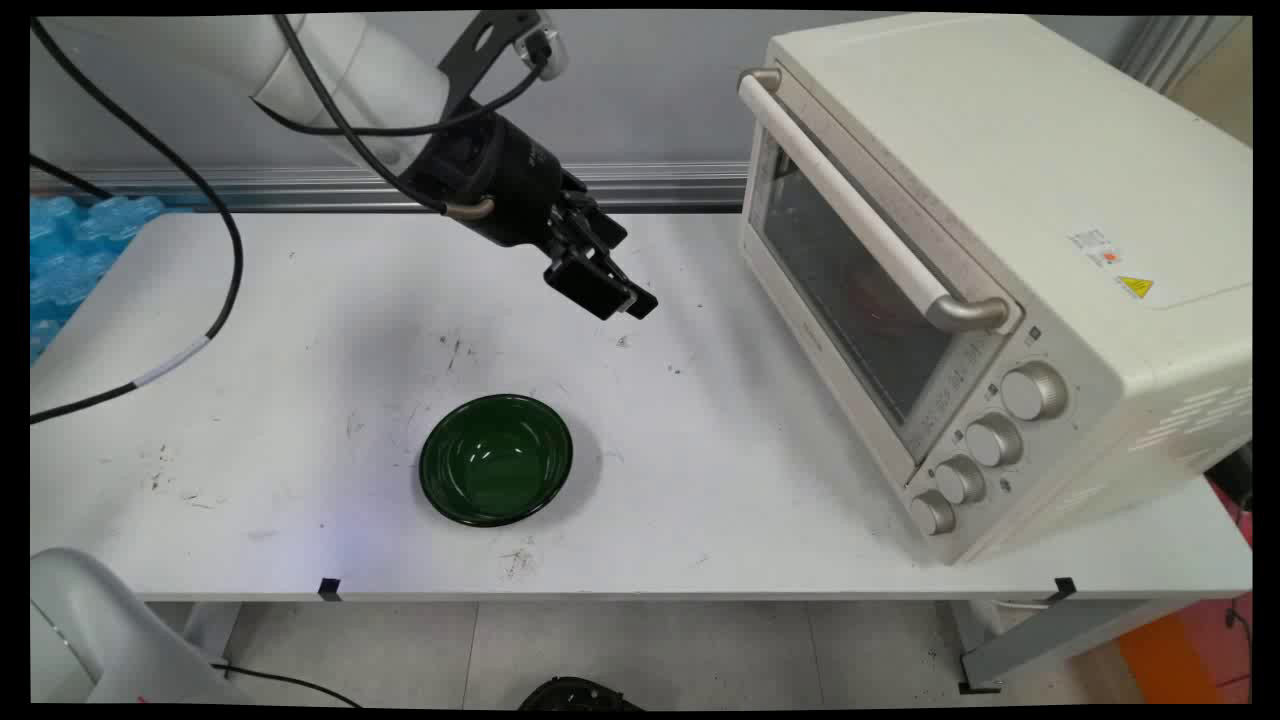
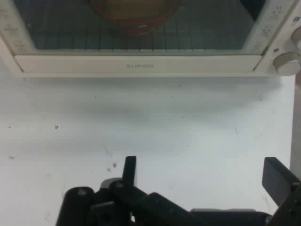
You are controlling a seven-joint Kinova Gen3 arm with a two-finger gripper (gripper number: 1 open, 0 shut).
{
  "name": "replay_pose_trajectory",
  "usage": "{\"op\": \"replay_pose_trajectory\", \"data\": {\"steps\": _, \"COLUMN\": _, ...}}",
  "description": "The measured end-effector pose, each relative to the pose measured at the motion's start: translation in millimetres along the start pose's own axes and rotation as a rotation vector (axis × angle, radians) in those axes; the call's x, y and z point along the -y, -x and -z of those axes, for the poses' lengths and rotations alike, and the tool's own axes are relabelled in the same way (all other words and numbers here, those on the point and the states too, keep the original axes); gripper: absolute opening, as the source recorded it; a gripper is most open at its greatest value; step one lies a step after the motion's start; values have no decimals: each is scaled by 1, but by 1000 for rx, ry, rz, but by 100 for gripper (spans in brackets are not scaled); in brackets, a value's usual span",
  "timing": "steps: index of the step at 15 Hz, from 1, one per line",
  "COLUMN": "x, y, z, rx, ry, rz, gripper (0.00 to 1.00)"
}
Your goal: Open the oven
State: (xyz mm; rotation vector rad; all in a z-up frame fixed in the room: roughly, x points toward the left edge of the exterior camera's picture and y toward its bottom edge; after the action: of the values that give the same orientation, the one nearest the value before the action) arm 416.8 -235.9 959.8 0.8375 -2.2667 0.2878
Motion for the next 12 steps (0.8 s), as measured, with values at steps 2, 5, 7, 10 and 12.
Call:
{"op": "replay_pose_trajectory", "data": {"steps": 2, "x": -2, "y": -5, "z": 5, "rx": 7, "ry": -1, "rz": 3, "gripper": 100}}
{"op": "replay_pose_trajectory", "data": {"steps": 5, "x": -4, "y": -17, "z": 9, "rx": 18, "ry": 2, "rz": 7, "gripper": 100}}
{"op": "replay_pose_trajectory", "data": {"steps": 7, "x": -3, "y": -30, "z": 10, "rx": 23, "ry": -2, "rz": 11, "gripper": 100}}
{"op": "replay_pose_trajectory", "data": {"steps": 10, "x": 2, "y": -47, "z": 11, "rx": 26, "ry": -8, "rz": 11, "gripper": 100}}
{"op": "replay_pose_trajectory", "data": {"steps": 12, "x": 6, "y": -58, "z": 12, "rx": 24, "ry": -11, "rz": 11, "gripper": 100}}
